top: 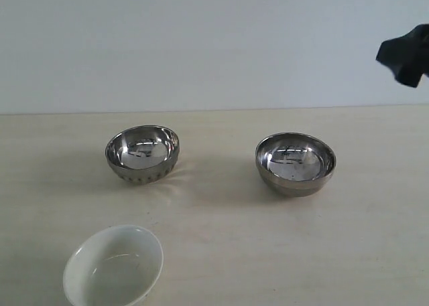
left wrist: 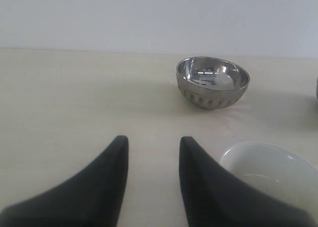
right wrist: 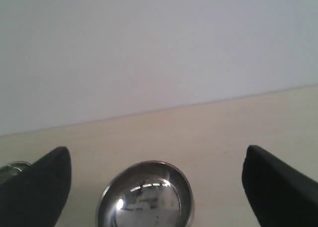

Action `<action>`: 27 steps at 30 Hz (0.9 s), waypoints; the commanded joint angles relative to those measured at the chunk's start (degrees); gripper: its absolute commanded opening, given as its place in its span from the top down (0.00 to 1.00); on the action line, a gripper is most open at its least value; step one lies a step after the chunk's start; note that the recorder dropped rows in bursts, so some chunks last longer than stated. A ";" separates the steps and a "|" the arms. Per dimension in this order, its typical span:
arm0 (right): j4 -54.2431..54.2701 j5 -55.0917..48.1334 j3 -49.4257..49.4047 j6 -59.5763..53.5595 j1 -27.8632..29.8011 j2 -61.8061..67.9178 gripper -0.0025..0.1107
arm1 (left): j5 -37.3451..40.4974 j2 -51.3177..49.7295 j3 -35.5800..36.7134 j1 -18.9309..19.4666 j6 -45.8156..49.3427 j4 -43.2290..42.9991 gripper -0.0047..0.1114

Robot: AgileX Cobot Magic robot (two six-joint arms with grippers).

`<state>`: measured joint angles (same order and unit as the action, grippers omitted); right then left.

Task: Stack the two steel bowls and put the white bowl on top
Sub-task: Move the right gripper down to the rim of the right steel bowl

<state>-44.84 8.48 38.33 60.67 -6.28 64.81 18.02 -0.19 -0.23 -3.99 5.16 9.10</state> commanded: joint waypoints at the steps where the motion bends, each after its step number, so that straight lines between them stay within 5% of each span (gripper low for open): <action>1: -0.71 -0.06 3.43 0.23 -0.15 10.98 0.24 | 0.04 0.19 0.23 0.16 0.38 0.07 0.68; 23: -0.71 3.87 18.96 -1.27 -4.78 48.22 0.24 | 0.04 0.19 0.23 0.16 0.38 0.07 0.68; 27: -0.71 3.23 20.16 -1.14 -5.44 49.86 0.35 | 0.04 0.19 0.23 0.16 0.38 0.07 0.68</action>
<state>-45.05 11.96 57.55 60.09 -11.41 114.01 18.02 -0.19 -0.23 -3.99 5.16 9.10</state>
